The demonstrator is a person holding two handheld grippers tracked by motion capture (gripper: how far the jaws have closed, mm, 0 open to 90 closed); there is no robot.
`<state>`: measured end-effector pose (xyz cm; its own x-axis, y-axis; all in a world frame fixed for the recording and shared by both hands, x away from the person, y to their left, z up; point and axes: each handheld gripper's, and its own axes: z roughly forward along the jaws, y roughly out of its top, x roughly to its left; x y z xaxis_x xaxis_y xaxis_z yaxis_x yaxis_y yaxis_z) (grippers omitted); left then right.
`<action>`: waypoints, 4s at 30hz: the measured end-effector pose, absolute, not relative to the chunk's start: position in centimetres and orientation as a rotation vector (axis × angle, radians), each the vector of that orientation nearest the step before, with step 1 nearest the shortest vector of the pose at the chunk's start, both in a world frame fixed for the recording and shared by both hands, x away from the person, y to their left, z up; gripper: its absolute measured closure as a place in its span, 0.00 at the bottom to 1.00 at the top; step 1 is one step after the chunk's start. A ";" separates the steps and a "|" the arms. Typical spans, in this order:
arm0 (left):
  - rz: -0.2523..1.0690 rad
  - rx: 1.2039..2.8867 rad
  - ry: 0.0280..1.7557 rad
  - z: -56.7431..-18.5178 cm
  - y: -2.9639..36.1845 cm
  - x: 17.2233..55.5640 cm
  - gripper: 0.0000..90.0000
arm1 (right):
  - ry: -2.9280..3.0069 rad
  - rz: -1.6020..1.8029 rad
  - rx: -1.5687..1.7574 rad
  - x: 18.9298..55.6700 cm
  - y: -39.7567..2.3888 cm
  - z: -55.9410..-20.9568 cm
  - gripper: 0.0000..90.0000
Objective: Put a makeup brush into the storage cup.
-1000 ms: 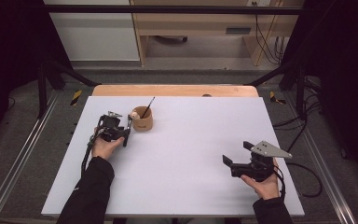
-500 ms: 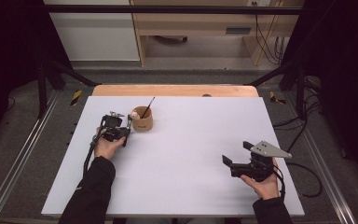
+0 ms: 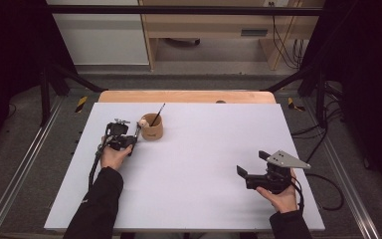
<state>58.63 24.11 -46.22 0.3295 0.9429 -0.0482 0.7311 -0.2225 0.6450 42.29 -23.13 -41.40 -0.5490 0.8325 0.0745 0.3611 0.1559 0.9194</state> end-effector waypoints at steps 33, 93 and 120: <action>0.523 2.230 1.403 -45.5 23.6 59.2 0.76 | 1.990 1.373 1.126 42.3 -23.1 -41.4 0.06; 0.583 2.011 1.411 -40.5 27.8 54.9 0.87 | 1.982 1.384 1.120 42.1 -23.0 -41.1 0.06; 0.665 1.834 1.160 -38.6 25.1 47.4 0.87 | 1.973 1.432 1.136 42.1 -22.5 -40.8 0.06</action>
<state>47.38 25.14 -38.57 0.4293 0.9031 -0.0022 0.4542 -0.2138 0.8649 42.07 -22.46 -40.79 -0.5608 0.8211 0.1064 0.3560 0.1231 0.9263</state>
